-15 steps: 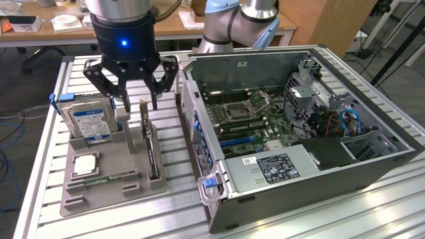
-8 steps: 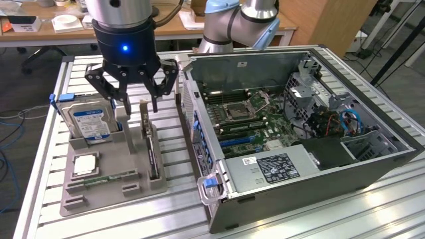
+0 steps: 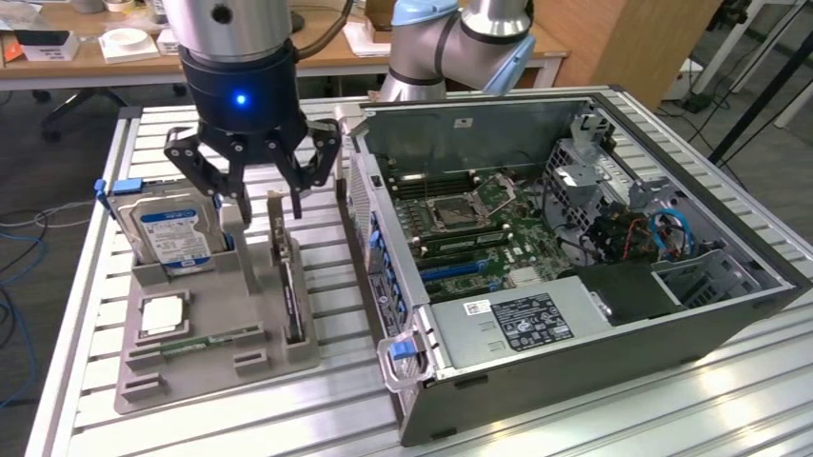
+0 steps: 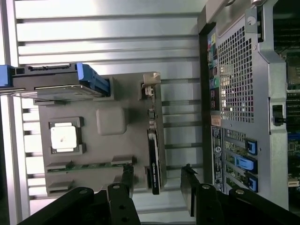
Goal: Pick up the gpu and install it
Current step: 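Pick up the gpu and move the gpu toward the slot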
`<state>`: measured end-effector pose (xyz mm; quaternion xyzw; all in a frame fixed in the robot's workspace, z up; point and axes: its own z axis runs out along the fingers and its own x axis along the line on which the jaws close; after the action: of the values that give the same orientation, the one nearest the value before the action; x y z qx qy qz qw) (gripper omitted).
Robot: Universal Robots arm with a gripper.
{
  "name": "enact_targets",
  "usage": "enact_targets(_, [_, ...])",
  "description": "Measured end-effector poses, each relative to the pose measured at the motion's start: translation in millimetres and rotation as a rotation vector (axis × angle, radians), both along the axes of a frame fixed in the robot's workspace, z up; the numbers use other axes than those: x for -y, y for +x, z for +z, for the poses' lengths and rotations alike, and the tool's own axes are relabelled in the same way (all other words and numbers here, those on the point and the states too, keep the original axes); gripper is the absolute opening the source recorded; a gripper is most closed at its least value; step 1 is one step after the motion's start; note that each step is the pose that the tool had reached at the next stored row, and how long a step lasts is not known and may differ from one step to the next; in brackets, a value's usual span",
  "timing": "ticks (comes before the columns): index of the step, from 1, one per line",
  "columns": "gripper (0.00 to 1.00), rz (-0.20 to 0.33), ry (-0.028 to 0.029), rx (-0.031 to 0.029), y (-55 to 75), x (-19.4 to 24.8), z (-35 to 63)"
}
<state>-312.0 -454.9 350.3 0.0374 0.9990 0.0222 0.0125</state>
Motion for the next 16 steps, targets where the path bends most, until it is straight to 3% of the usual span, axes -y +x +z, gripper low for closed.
enact_targets(16, [0.53,0.000,0.0003,0.0003,0.0,0.0,-5.0])
